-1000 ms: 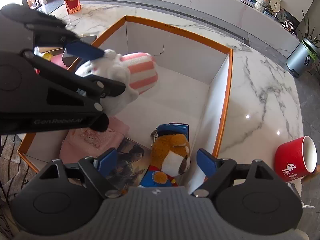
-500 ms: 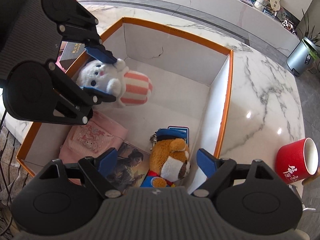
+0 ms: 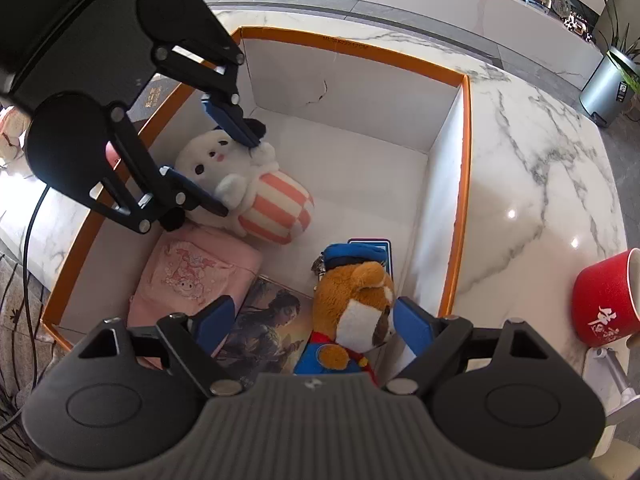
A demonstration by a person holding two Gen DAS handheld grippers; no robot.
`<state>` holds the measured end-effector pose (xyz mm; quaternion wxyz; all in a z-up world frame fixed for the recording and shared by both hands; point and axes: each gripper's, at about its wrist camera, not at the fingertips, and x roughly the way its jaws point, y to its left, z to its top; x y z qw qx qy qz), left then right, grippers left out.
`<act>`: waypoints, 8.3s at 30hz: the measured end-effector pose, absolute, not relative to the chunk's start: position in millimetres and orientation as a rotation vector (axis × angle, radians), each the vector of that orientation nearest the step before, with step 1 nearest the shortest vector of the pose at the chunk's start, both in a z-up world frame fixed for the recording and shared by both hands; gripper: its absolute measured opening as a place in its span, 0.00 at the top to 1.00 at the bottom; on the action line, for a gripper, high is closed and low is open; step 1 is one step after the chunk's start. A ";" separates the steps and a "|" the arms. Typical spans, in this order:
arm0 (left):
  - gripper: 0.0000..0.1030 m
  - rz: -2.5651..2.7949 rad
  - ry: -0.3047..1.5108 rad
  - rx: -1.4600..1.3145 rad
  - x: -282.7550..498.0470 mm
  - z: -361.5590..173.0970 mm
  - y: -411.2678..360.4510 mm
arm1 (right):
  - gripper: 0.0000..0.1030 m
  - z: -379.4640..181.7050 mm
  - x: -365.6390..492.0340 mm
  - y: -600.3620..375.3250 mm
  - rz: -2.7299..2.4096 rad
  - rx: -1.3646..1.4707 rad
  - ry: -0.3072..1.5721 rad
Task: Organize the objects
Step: 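Lower the bunny and teddy bear into the orange box and open both tools, then lift both tools out of the orange box and move back over the table, then grasp the small kraft box with the left tool while the right tool grasps the orange crochet ball, then carry the kraft box and crochet ball over the orange box with both tools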
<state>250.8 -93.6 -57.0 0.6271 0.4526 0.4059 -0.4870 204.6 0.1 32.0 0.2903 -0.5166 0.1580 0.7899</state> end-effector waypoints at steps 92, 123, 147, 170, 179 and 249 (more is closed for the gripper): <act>0.18 0.119 0.494 -0.086 1.4 -7.5 60.5 | 0.01 69.7 190.4 -211.5 2.416 -0.619 0.225; 0.18 -0.086 0.838 0.023 66.4 -1.9 223.0 | 0.13 -14.3 -3.4 -192.1 2.594 -0.759 0.173; 0.19 0.005 0.913 0.130 140.9 -61.0 266.1 | 0.27 -85.6 -48.1 -185.6 2.577 -0.838 -0.054; 0.43 0.281 0.961 0.116 152.9 -60.9 249.3 | 0.59 -77.0 -42.3 -195.8 2.632 -0.794 -0.094; 0.43 0.505 0.793 -0.125 113.1 -9.2 234.5 | 0.59 -38.5 -26.7 -200.4 2.656 -0.654 -0.010; 0.43 0.140 0.754 -0.066 173.6 15.4 -52.7 | 0.27 2.4 162.4 -2.7 2.293 -1.093 0.377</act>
